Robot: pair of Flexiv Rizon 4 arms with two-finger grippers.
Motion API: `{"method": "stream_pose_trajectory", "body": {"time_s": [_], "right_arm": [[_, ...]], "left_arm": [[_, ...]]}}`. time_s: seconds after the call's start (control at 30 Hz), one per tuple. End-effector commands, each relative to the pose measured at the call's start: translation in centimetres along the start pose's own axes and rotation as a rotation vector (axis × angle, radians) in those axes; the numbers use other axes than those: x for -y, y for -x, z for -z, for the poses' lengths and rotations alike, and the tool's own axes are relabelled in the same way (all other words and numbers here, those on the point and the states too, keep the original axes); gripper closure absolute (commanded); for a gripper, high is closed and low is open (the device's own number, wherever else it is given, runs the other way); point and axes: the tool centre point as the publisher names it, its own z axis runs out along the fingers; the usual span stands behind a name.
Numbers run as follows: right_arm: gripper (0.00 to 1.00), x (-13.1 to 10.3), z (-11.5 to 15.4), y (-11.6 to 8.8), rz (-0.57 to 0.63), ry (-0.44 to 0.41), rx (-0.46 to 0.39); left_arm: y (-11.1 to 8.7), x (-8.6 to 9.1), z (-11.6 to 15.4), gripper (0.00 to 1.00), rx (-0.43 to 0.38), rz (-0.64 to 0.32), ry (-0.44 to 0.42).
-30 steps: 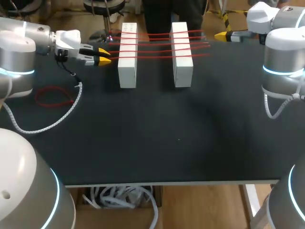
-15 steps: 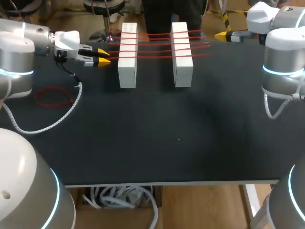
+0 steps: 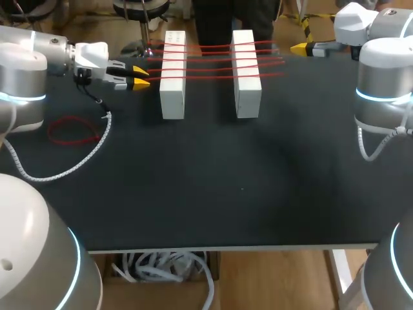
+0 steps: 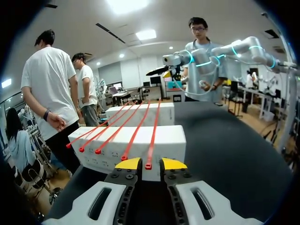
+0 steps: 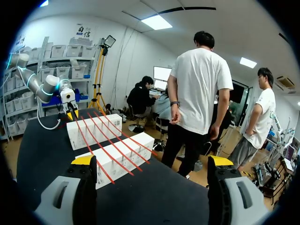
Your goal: Grab the tape and strap the tape.
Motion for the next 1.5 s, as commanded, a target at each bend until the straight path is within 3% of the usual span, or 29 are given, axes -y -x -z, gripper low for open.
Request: {"method": "stream_pose_trajectory", "body": {"time_s": [0.03,0.1,0.4,0.63,0.87,1.03,1.23,1.43,1.5], "right_arm": [[0.00,0.0,0.1,0.0,0.000,0.002,-0.002],[0.00,0.0,0.1,0.0,0.000,0.002,-0.002],[0.00,0.0,0.1,0.0,0.000,0.002,-0.002],[0.00,0.0,0.1,0.0,0.000,0.002,-0.002],[0.00,0.0,0.1,0.0,0.000,0.002,-0.002],[0.00,0.0,0.1,0.0,0.000,0.002,-0.002],[0.00,0.0,0.1,0.0,0.000,0.002,-0.002],[0.00,0.0,0.1,0.0,0.000,0.002,-0.002],[0.00,0.0,0.1,0.0,0.000,0.002,-0.002]], "left_arm": [[0.3,-0.3,-0.2,0.89,-0.006,0.001,-0.005],[0.3,-0.3,-0.2,1.00,-0.008,0.002,-0.007],[0.1,0.0,0.0,1.00,-0.017,-0.007,-0.027],[-0.3,1.9,0.2,1.00,-0.004,-0.036,-0.128],[-0.9,4.9,-0.1,1.00,-0.063,-0.067,-0.226],[-1.0,6.7,-0.3,1.00,-0.125,-0.024,-0.296],[-1.4,8.0,-0.2,1.00,-0.098,0.015,-0.393],[-1.7,8.9,-0.2,1.00,-0.060,0.008,-0.430],[-1.7,9.0,-0.1,1.00,-0.093,0.049,-0.407]]}}
